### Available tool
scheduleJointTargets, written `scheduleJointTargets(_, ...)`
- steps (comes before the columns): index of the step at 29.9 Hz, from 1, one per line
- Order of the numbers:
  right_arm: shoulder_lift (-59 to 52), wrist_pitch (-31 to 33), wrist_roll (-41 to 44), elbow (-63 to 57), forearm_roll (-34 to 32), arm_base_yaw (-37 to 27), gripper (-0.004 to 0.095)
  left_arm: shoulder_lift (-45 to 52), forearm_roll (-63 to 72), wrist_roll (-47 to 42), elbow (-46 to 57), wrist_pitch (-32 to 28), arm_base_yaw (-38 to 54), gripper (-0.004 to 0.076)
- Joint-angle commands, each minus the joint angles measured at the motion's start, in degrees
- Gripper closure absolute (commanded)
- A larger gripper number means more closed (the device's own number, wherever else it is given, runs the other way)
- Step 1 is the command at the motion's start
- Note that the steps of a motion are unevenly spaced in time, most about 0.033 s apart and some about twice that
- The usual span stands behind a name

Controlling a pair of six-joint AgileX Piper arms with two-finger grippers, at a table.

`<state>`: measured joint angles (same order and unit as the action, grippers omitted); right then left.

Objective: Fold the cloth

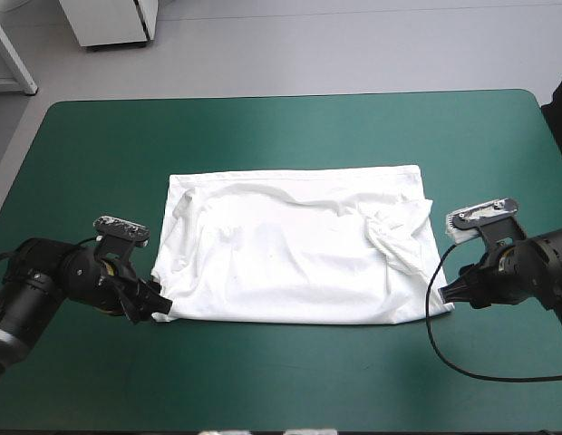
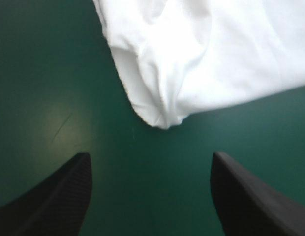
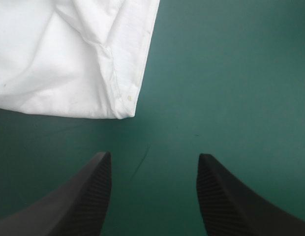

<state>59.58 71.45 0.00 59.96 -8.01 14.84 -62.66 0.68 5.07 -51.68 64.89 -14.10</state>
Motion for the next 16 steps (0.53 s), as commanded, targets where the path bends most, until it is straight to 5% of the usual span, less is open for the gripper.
scheduleJointTargets(1,-1.14,0.14,0.00,1.15,-1.67,-0.63,0.0399,-3.46,1.02,-0.48,-1.19,-5.84,-0.26,0.0222)
scheduleJointTargets(16,-1.14,0.14,0.00,1.15,-1.87,-0.89,0.0399,-15.70,0.86,0.05,0.81,-11.17,-0.17,0.0222)
